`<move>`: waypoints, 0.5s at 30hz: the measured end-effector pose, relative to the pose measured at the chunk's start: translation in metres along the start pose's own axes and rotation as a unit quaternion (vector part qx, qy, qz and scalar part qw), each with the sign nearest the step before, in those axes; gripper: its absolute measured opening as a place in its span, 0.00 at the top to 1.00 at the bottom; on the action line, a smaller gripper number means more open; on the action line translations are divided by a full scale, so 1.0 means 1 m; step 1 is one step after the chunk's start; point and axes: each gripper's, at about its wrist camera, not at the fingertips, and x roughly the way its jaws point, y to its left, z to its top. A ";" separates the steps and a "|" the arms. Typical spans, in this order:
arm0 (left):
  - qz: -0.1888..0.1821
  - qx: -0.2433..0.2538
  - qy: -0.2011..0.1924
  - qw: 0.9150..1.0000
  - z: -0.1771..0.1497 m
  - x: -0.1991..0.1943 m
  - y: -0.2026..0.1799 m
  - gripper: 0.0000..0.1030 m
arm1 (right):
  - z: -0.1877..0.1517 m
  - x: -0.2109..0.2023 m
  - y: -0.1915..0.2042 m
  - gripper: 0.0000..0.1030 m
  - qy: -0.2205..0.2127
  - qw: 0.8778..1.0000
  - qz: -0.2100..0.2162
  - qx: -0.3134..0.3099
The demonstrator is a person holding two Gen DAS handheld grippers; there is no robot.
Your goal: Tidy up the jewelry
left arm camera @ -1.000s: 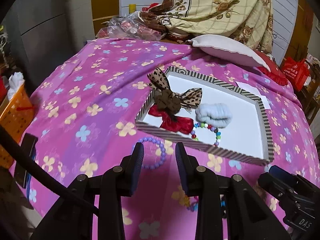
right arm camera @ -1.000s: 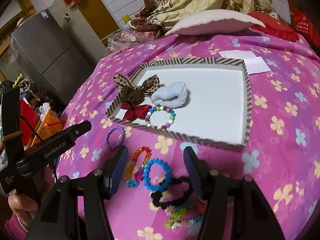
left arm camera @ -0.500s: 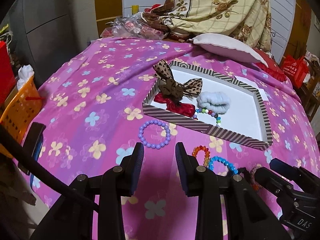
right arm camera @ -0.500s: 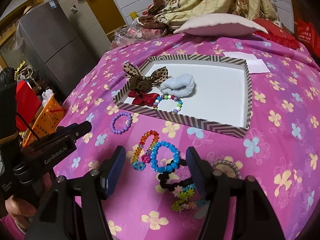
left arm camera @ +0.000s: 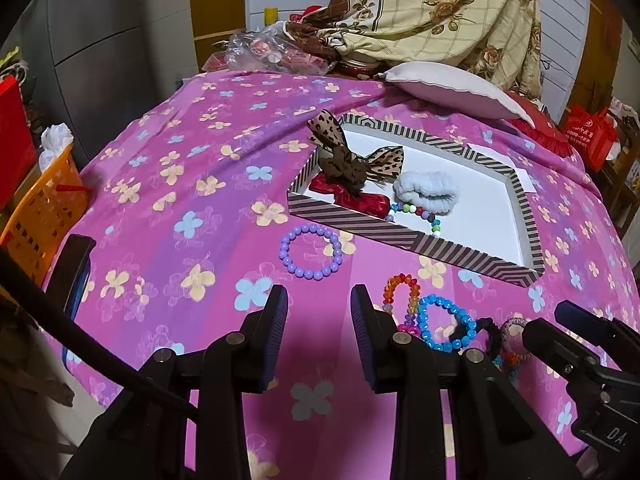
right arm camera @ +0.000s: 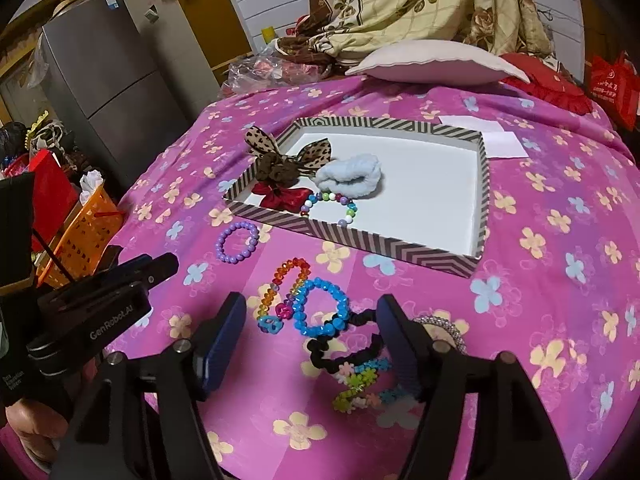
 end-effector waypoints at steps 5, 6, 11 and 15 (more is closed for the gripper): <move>-0.001 0.002 0.003 1.000 -0.003 0.000 -0.002 0.49 | -0.002 -0.002 -0.002 0.31 0.001 1.000 -0.004 -0.002; -0.002 0.001 0.004 1.000 -0.004 0.001 -0.002 0.49 | -0.003 -0.002 -0.002 0.31 0.002 1.000 -0.005 -0.003; -0.002 -0.001 0.009 1.000 -0.004 0.003 -0.002 0.49 | -0.005 -0.001 -0.003 0.31 0.006 1.000 -0.007 -0.004; -0.003 -0.001 0.014 1.000 -0.005 0.005 -0.002 0.49 | -0.007 0.002 -0.003 0.31 0.011 1.000 -0.006 -0.005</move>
